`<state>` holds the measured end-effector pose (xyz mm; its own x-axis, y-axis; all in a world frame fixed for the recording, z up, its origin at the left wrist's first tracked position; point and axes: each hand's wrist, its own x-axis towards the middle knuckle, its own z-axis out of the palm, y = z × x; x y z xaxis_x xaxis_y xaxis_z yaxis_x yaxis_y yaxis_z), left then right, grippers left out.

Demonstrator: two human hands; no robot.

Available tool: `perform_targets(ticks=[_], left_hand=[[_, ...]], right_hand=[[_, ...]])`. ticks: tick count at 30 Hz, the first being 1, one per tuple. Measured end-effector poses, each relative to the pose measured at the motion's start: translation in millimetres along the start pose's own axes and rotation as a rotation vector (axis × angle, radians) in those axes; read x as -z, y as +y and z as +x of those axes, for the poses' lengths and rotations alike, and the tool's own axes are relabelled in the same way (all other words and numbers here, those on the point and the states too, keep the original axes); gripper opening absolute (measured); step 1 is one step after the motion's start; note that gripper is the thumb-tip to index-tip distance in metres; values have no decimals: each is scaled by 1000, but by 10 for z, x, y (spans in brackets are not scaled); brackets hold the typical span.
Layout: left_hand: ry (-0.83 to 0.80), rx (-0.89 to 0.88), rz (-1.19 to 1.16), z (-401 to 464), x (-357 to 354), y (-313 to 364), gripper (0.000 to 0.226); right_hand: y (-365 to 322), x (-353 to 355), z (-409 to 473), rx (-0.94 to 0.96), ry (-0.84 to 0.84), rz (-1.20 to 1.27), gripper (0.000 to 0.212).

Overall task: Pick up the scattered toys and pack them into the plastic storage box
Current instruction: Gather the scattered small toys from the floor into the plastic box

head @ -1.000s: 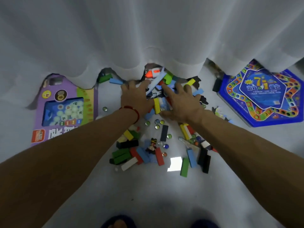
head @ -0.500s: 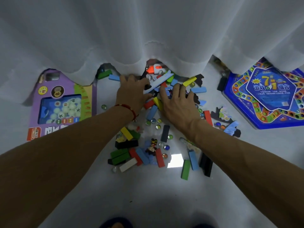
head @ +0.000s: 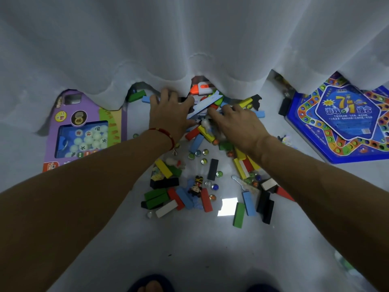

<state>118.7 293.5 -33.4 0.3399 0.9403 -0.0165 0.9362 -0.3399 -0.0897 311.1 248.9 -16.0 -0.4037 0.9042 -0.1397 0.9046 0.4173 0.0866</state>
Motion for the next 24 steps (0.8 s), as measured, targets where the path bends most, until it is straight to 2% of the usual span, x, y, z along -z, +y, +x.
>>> perform_targets(ticks=[3,5,8,11,17,20,24], left_hand=[[2,-34,20,-7,-1,-43,58],[30,-77,16,2,15,-60,55],[7,-108,-42,23,26,-49,52],[-32,-94,-189,51,35,-30,44],[-15,-139,-381,82,97,-26,18],[74,-117,-447,-1,260,14,11],[226,-71,-505,-308,649,126,8]], right_hand=[[173,70,47,29,25,26,64],[265,53,62,28,25,68,64],[381,55,82,-57,16,290,52],[488,79,75,-185,144,500,32],[520,270,-60,-357,257,764,24],[545,447,-186,-423,274,926,23],[590,785,-516,-664,255,1411,28]])
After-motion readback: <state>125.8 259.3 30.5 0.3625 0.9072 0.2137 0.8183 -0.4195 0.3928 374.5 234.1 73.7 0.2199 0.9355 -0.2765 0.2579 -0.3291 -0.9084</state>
